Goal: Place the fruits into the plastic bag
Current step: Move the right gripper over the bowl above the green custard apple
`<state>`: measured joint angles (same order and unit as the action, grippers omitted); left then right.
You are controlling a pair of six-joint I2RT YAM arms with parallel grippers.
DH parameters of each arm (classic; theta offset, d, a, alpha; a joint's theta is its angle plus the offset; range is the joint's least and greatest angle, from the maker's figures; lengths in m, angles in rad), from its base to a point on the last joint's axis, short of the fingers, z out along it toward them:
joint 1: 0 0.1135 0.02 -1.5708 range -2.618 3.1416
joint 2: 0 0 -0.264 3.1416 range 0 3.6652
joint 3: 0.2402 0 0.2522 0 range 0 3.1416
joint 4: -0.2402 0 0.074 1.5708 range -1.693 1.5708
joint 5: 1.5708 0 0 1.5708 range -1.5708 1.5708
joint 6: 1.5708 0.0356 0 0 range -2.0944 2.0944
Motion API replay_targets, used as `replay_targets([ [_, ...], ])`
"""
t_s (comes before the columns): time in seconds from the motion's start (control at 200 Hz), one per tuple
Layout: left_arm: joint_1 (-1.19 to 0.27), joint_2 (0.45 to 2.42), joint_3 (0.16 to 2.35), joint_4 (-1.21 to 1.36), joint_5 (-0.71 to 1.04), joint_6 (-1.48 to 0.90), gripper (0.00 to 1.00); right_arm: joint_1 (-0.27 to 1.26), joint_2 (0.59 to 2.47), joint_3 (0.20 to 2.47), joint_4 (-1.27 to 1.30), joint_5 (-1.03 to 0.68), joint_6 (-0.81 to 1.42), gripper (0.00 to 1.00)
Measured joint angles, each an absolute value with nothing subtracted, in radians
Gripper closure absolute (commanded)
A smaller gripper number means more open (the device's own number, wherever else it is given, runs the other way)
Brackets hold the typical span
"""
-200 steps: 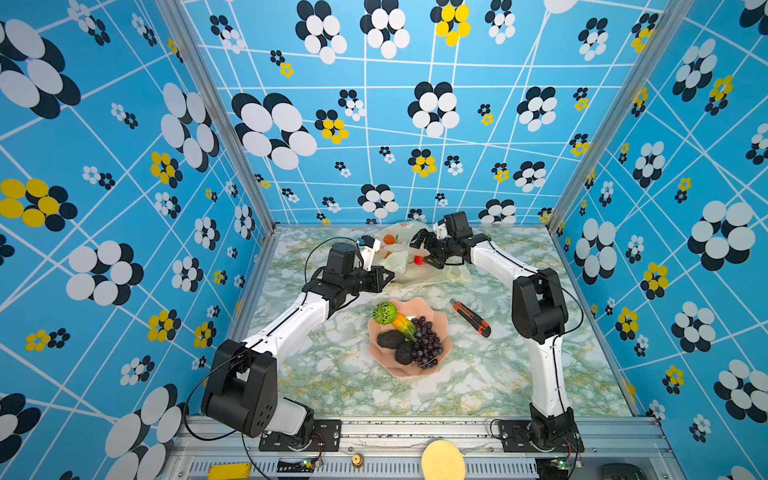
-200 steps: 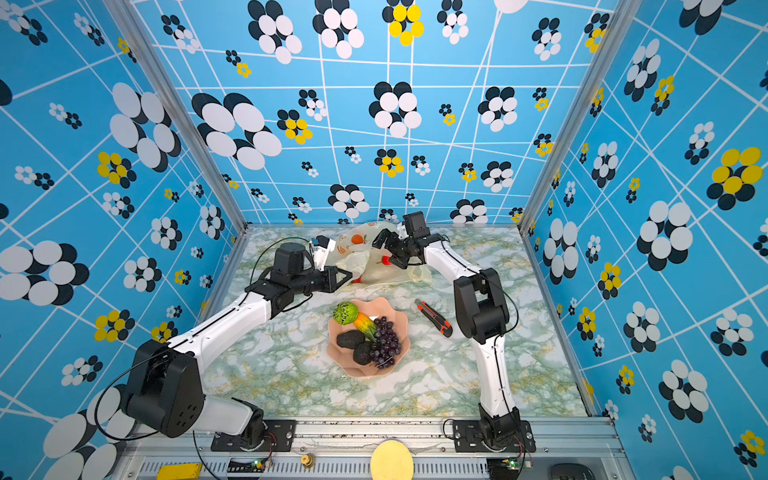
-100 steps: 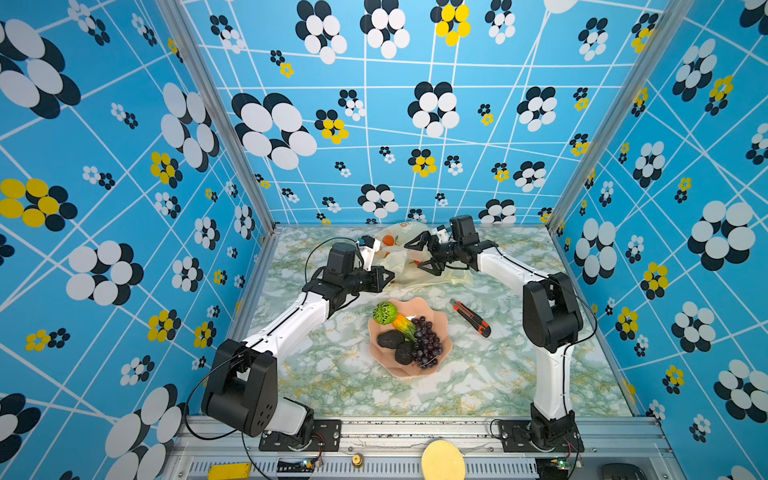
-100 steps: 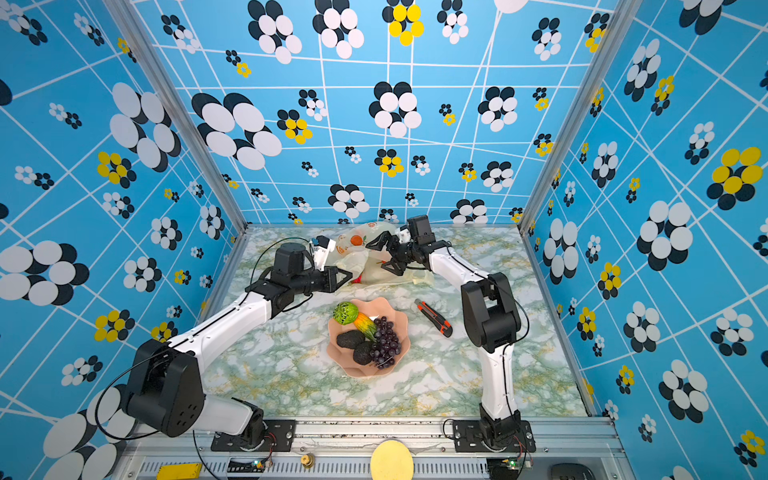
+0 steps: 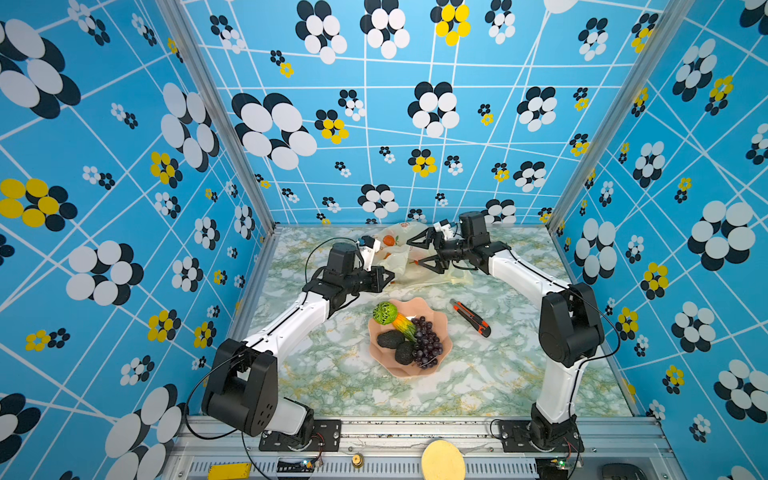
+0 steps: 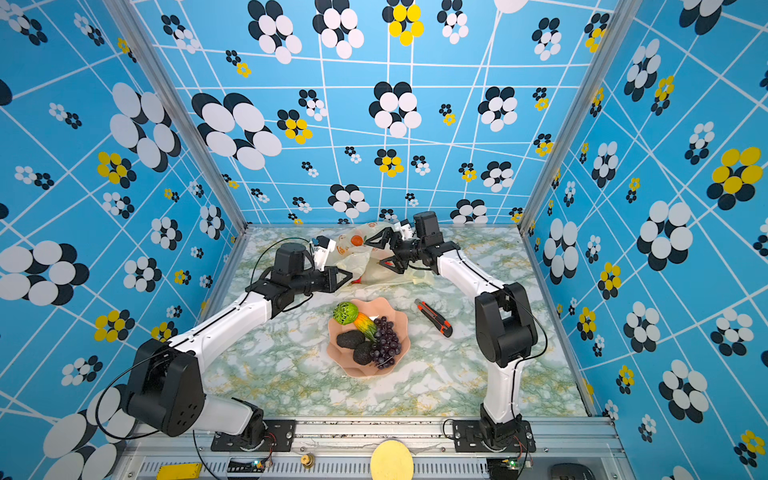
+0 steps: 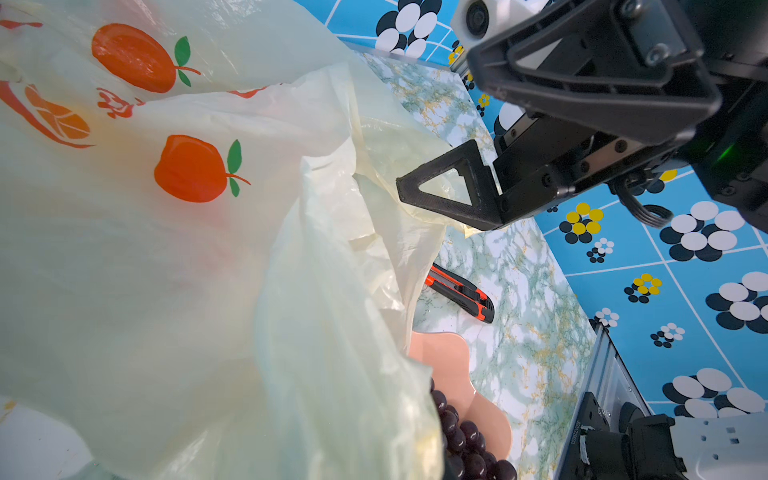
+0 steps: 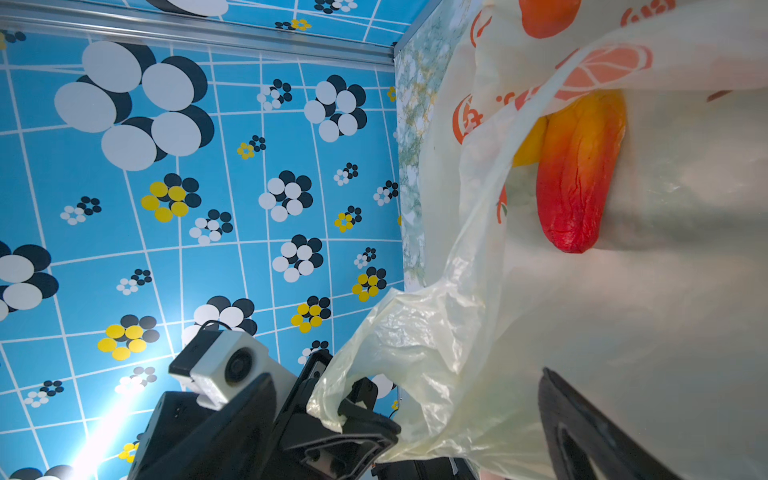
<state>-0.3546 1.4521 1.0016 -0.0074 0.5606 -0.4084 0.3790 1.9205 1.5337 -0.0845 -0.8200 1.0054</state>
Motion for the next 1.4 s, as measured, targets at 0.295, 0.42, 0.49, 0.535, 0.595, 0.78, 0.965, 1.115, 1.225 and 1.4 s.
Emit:
replay_targets([
  [0.295, -0.355, 1.452, 1.002, -0.007, 0.561, -0.409, 1.00, 0.379, 1.742, 1.427, -0.087, -0.743, 0.829, 0.01],
  [0.42, -0.355, 1.452, 1.002, -0.007, 0.560, -0.412, 1.00, 0.379, 1.623, 1.312, -0.022, -0.678, 0.715, 0.01],
  [0.49, -0.355, 1.452, 1.002, -0.008, 0.561, -0.412, 1.00, 0.381, 1.553, 1.211, 0.060, -0.645, 0.645, 0.01],
  [0.535, -0.355, 1.452, 1.003, -0.008, 0.560, -0.412, 1.00, 0.386, 1.510, 1.136, 0.118, -0.625, 0.589, 0.01],
  [0.595, -0.355, 1.452, 1.007, -0.010, 0.560, -0.412, 1.00, 0.400, 1.467, 1.049, 0.178, -0.598, 0.513, 0.01],
  [0.78, -0.355, 1.452, 1.017, -0.015, 0.560, -0.412, 1.00, 0.513, 1.420, 0.936, 0.189, -0.531, 0.230, 0.01],
  [0.965, -0.355, 1.453, 1.017, -0.015, 0.560, -0.424, 1.00, 0.632, 1.419, 0.924, 0.175, -0.470, 0.085, 0.08],
  [1.115, -0.355, 1.455, 1.017, -0.016, 0.544, -0.431, 1.00, 0.680, 1.435, 0.923, 0.167, -0.437, 0.047, 0.09],
  [1.225, -0.355, 1.455, 1.017, -0.016, 0.522, -0.435, 1.00, 0.714, 1.464, 0.923, 0.163, -0.425, 0.024, 0.11],
  [1.4, -0.355, 1.455, 1.017, -0.017, 0.507, -0.439, 1.00, 0.749, 1.528, 0.929, 0.133, -0.404, -0.025, 0.09],
])
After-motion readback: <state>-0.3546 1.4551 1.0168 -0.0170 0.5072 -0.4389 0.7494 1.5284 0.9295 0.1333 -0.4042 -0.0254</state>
